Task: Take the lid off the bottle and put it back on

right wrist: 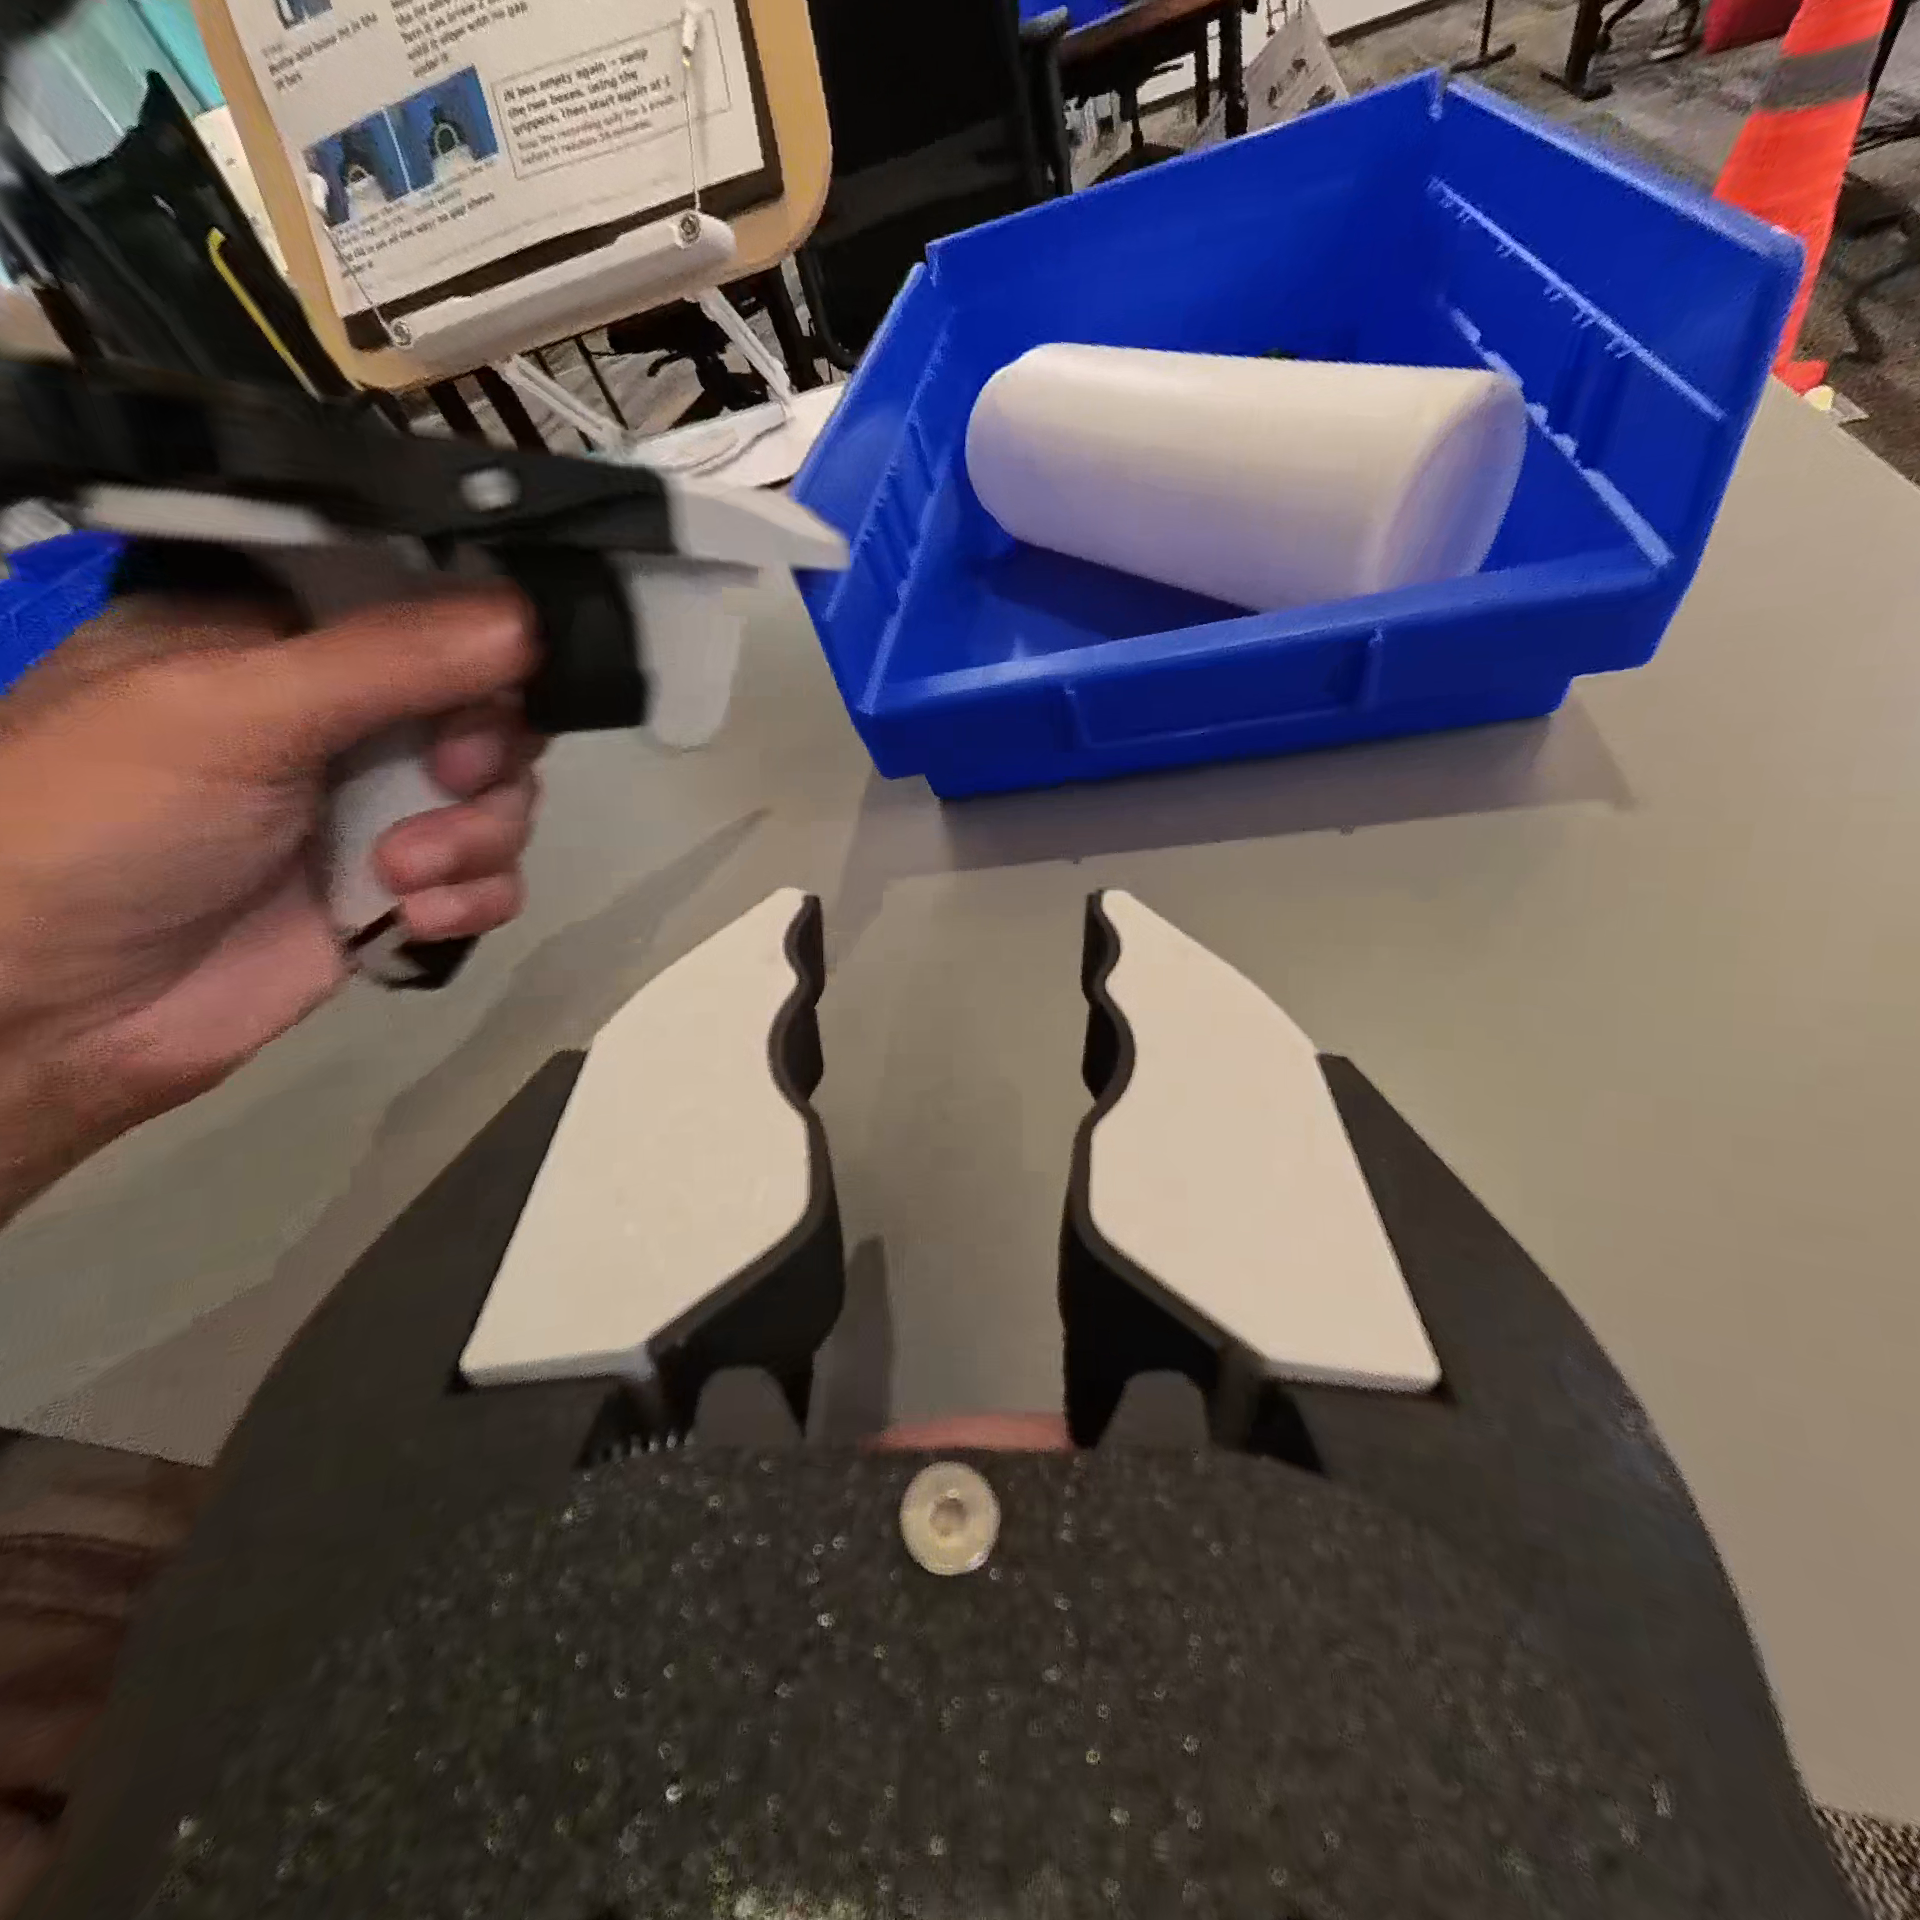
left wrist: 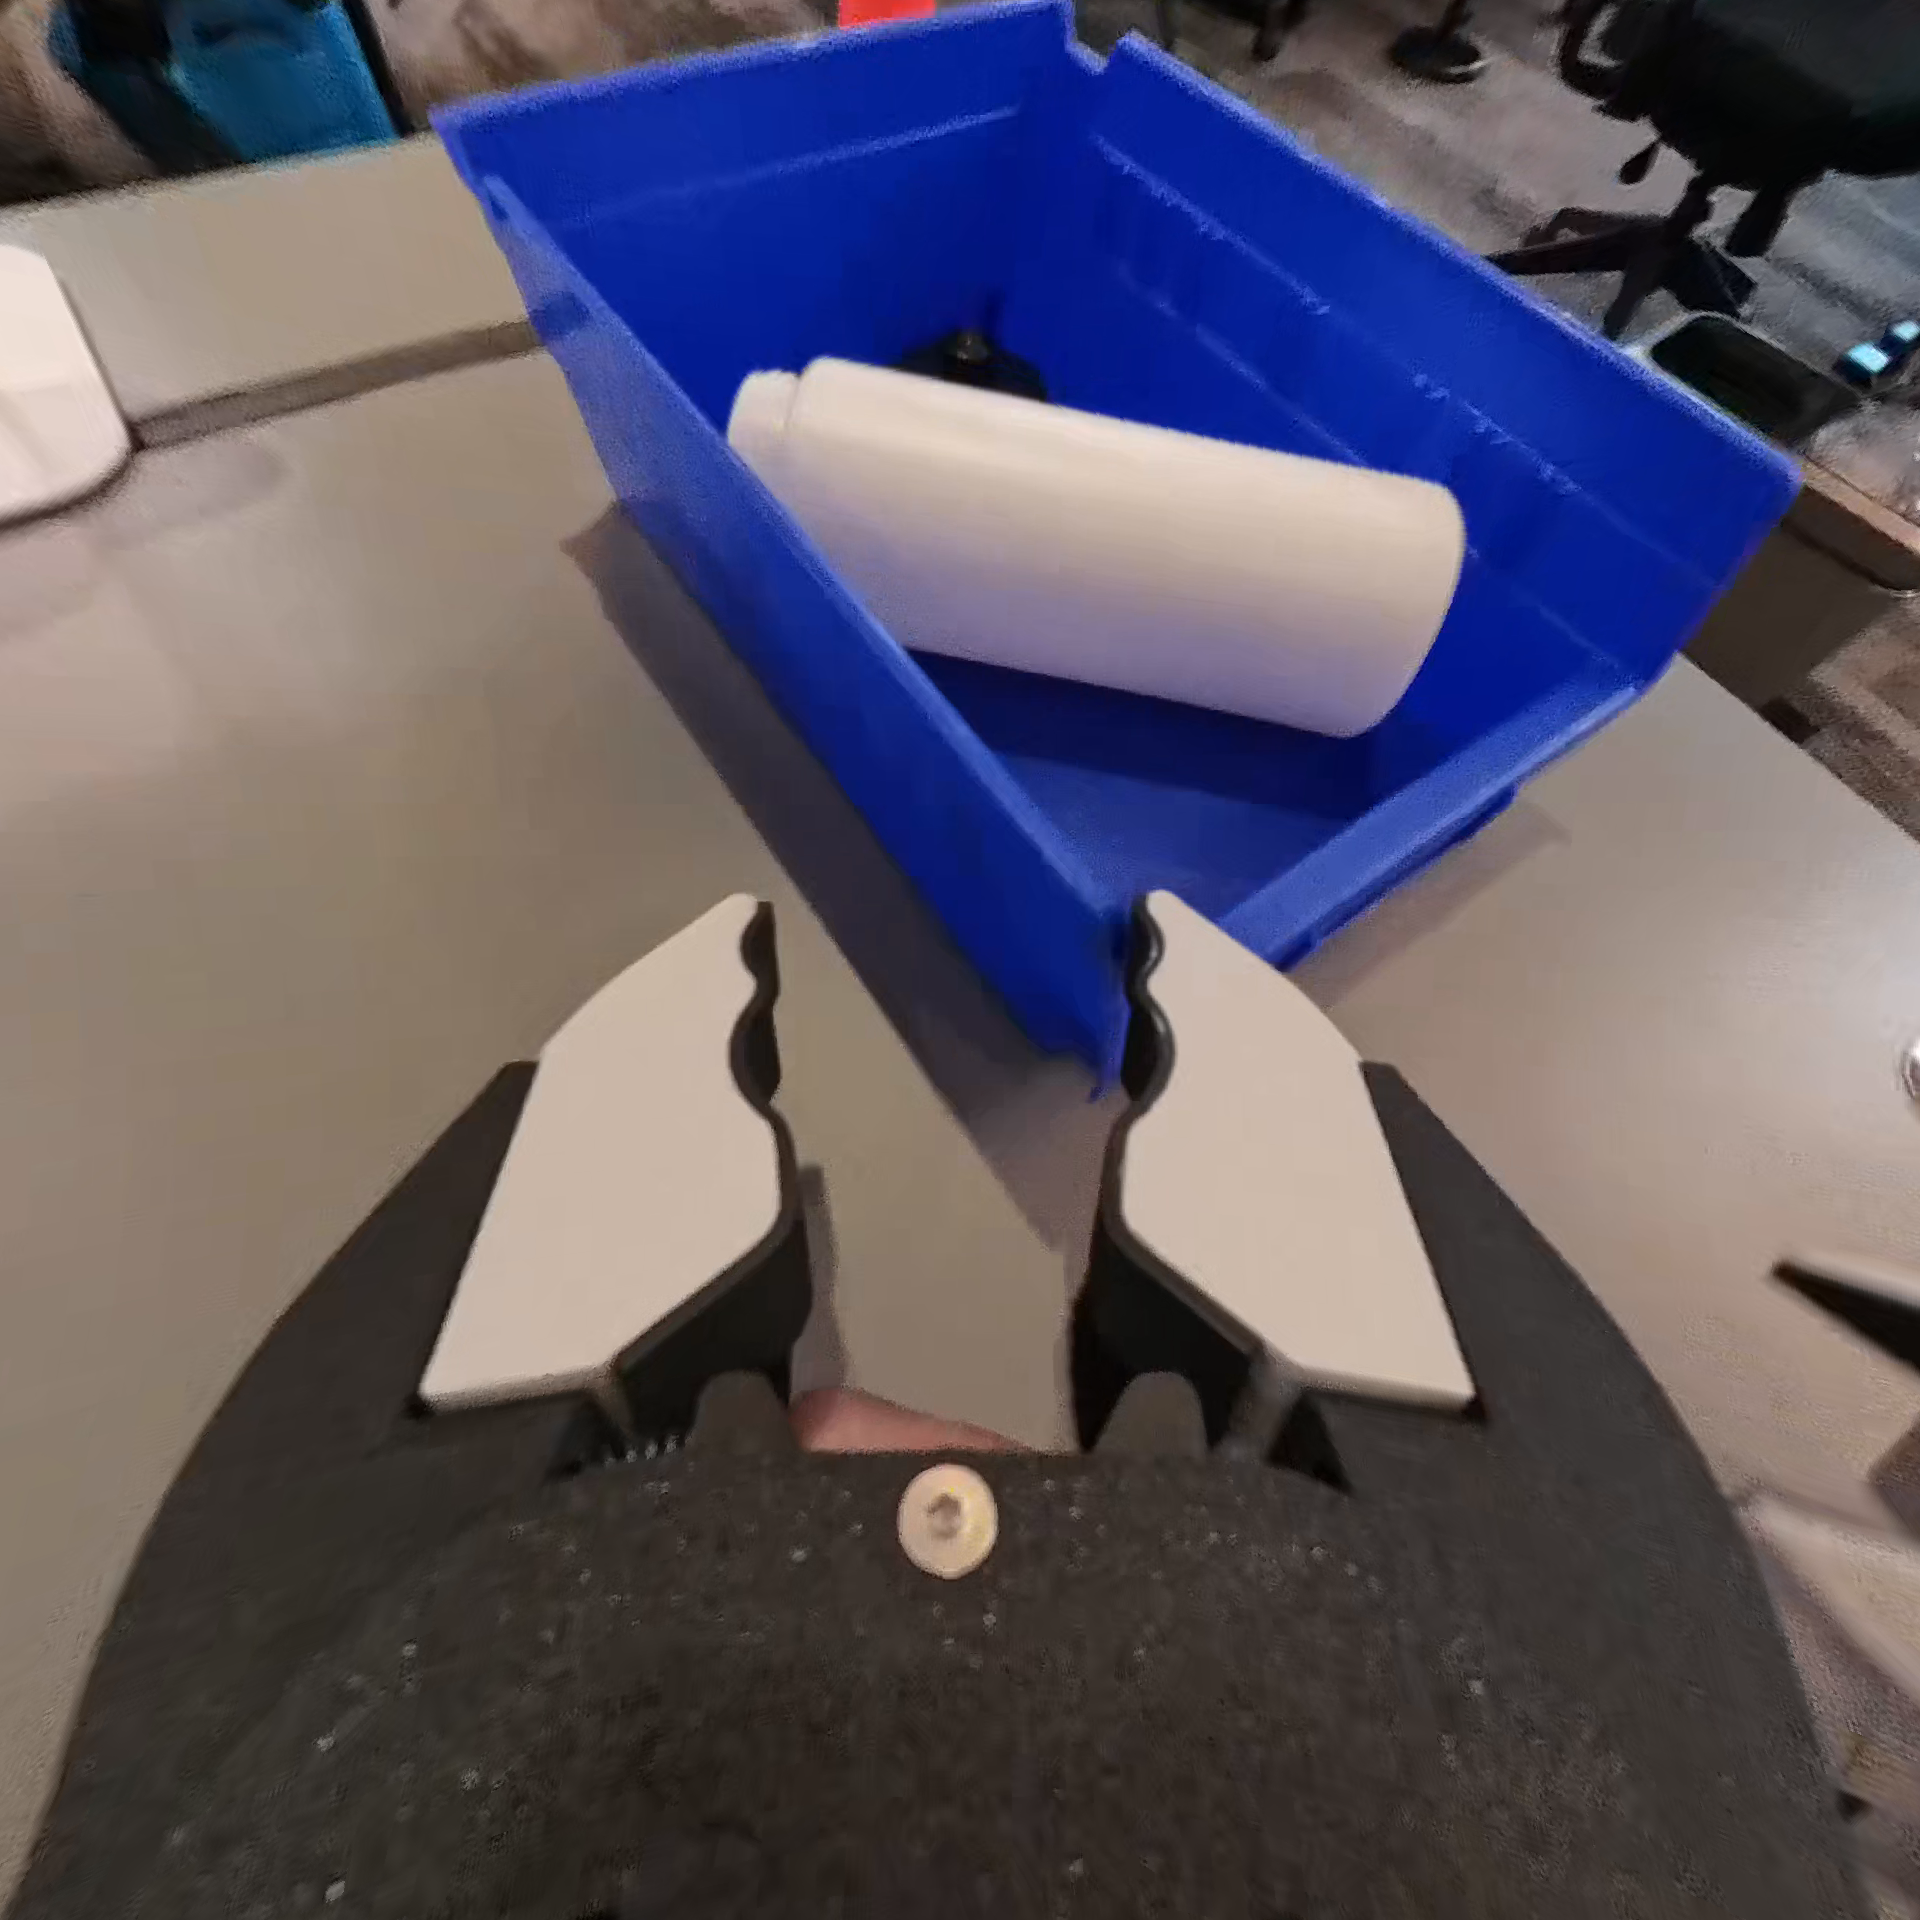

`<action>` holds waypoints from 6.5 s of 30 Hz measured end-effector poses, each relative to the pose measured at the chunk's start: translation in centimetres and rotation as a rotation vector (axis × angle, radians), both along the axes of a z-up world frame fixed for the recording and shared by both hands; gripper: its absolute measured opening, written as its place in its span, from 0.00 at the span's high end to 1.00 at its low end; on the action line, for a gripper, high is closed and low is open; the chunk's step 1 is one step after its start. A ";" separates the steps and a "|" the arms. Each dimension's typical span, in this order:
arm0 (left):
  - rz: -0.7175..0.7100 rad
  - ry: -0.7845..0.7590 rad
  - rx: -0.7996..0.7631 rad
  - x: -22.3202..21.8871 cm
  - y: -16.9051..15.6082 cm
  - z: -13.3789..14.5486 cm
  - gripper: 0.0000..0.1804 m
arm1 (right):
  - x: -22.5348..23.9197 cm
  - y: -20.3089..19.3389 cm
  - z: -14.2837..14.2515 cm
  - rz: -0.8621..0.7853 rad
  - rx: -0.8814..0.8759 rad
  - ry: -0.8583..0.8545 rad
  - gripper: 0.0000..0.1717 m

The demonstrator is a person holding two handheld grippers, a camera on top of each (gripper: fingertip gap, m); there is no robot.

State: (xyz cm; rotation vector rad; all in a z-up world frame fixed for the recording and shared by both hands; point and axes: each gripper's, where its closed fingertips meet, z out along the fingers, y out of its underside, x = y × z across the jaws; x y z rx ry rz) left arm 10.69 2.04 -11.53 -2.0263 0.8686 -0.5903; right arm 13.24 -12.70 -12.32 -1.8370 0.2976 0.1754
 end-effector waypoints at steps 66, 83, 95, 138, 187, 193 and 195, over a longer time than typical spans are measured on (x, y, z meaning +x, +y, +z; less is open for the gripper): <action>0.589 -0.018 0.026 -64.8 18.8 2.5 0.54 | -25.2 6.2 3.1 0.689 0.222 -0.024 0.74; 0.810 0.008 0.024 -64.5 11.5 -0.1 0.99 | -30.6 7.3 1.4 0.609 0.150 -0.308 0.65; 0.852 -0.018 0.056 -63.1 -1.8 -0.1 0.99 | -47.9 12.2 -0.9 0.572 -0.096 -0.245 0.78; 0.255 -0.131 0.074 1.5 2.4 -0.3 0.94 | 16.1 8.2 0.1 -0.313 -0.108 -0.117 0.95; 0.660 -0.122 0.234 -50.2 13.5 4.3 0.99 | -33.0 23.3 3.6 0.012 0.025 -0.300 0.99; 0.718 -0.120 0.179 -58.8 15.4 1.8 0.99 | -41.7 26.2 1.5 0.090 -0.006 -0.293 0.98; 0.739 -0.142 0.146 -60.6 16.1 0.4 0.99 | -43.9 26.6 -0.2 0.130 -0.043 -0.234 0.98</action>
